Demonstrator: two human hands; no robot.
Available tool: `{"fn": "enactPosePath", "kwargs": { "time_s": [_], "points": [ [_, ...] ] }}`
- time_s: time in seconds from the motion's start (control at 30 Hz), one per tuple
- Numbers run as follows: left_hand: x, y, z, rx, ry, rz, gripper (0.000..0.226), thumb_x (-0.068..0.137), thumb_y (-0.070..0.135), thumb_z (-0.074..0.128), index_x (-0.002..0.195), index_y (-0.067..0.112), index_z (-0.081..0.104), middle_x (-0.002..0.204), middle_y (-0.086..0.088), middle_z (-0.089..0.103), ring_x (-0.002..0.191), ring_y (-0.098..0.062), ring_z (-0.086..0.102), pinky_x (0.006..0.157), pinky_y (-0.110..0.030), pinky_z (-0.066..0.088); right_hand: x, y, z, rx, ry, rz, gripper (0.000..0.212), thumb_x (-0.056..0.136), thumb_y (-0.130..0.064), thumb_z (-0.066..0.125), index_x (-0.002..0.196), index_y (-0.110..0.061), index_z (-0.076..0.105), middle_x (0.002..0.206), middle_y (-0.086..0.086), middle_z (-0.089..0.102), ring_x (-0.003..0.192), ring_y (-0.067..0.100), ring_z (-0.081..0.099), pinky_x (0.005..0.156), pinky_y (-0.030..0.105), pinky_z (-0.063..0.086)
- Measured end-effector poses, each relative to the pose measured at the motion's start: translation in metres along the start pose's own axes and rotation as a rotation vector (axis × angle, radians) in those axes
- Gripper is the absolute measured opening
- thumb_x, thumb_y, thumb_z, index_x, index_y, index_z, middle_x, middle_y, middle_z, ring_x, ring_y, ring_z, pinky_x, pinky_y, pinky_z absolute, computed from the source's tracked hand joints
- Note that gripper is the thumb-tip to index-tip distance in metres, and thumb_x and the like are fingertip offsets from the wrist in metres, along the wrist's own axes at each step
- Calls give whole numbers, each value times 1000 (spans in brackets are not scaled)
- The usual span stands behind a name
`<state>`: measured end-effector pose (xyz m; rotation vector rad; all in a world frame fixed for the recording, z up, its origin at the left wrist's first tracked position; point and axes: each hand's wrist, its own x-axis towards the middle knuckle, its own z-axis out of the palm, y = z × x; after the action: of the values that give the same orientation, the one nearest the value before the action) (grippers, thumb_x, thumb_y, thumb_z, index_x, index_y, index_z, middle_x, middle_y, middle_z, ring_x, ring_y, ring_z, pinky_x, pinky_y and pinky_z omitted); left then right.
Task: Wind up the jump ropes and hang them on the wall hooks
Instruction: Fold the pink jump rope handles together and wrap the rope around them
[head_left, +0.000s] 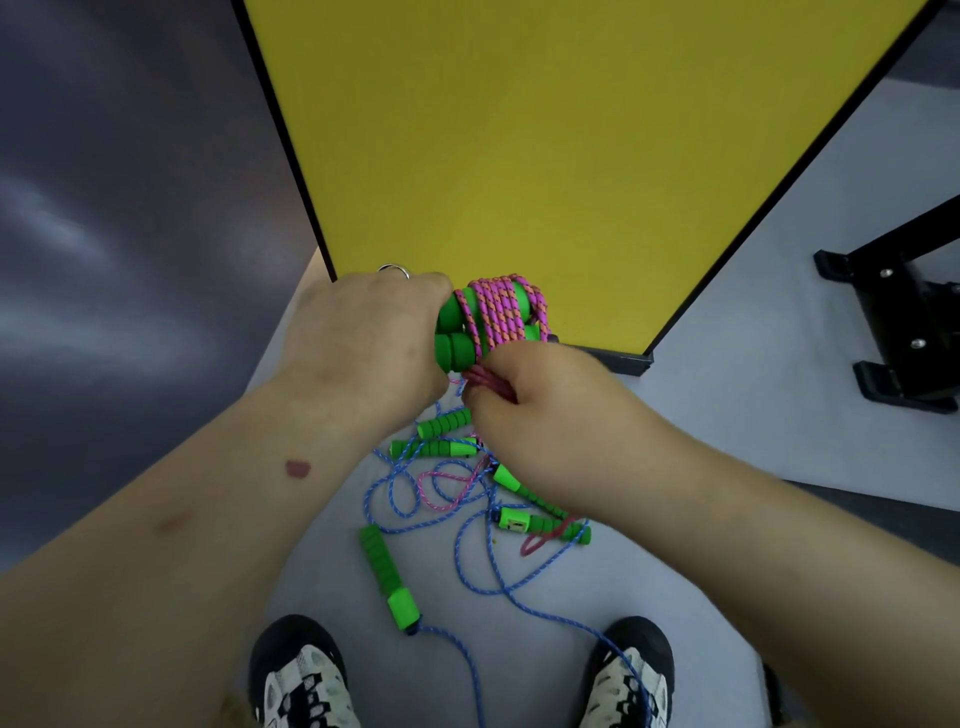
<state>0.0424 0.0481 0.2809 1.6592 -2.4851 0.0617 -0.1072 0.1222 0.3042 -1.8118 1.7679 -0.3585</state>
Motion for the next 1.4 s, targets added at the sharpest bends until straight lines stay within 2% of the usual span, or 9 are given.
{"fn": "enactPosePath", "kwargs": {
  "time_s": [0.4, 0.63, 0.77, 0.93, 1.13, 1.2, 1.27, 1.33, 1.4],
  "points": [
    [-5, 15, -5, 20, -57, 130, 26, 72, 40, 68, 91, 34, 50, 79, 9, 43, 91, -29, 58, 68, -36, 34, 40, -7, -79, -218, -64, -116, 27, 92, -46, 65, 89, -20, 72, 69, 2, 63, 55, 11, 50, 48, 25, 37],
    [-4, 12, -8, -72, -241, 130, 59, 64, 65, 80, 109, 39, 51, 96, 12, 54, 106, -24, 51, 68, -37, 44, 69, 20, -79, -58, -28, -38, 33, 77, -54, 80, 84, -22, 74, 65, 0, 52, 50, 7, 39, 43, 19, 32],
    [-3, 11, -9, -130, -285, 128, 68, 59, 58, 87, 107, 36, 44, 98, 9, 52, 101, -24, 52, 73, -44, 55, 73, 26, -77, -26, -20, -53, 32, 80, -52, 78, 86, -20, 75, 64, 0, 50, 45, 5, 36, 38, 16, 27],
    [-3, 11, -3, -147, -212, 152, 43, 70, 7, 69, 102, 23, 44, 94, 2, 47, 94, -27, 51, 69, -47, 53, 75, 32, -85, -20, -2, -82, 30, 79, -52, 79, 87, -23, 75, 65, -2, 51, 48, 6, 38, 40, 16, 29],
    [-1, 9, 0, -212, -88, 182, 43, 68, 19, 71, 99, 34, 44, 84, 1, 49, 88, -28, 51, 69, -46, 51, 81, 51, -82, 73, -56, -18, 30, 78, -55, 78, 83, -25, 76, 63, -3, 53, 52, 7, 42, 50, 20, 35],
    [-1, 9, -1, -238, -56, 188, 42, 68, 24, 72, 95, 35, 42, 84, 3, 51, 86, -29, 53, 67, -45, 51, 84, 63, -76, 137, -110, 40, 23, 84, -45, 77, 84, -23, 77, 70, 13, 59, 61, 17, 45, 59, 29, 37],
    [0, 9, -3, -249, -13, 176, 43, 67, 22, 70, 91, 37, 38, 82, 4, 52, 83, -29, 53, 64, -42, 49, 80, 73, -70, 60, -167, 84, 8, 88, -9, 70, 83, -13, 74, 74, 28, 62, 67, 20, 46, 61, 32, 39],
    [1, 8, -4, -261, 50, 137, 38, 68, 17, 66, 93, 32, 42, 81, 4, 51, 80, -29, 53, 60, -38, 43, 70, 81, -60, -67, -203, 144, 18, 88, 9, 60, 84, -8, 63, 73, 17, 61, 76, 18, 50, 57, 24, 43],
    [3, 7, -5, -261, 80, 83, 36, 69, 16, 66, 100, 25, 51, 83, 2, 53, 82, -30, 53, 60, -38, 43, 56, 80, -43, -8, -262, 160, 10, 98, -9, 58, 90, -12, 64, 77, -2, 58, 75, 13, 52, 53, 15, 43]
  ]
}}
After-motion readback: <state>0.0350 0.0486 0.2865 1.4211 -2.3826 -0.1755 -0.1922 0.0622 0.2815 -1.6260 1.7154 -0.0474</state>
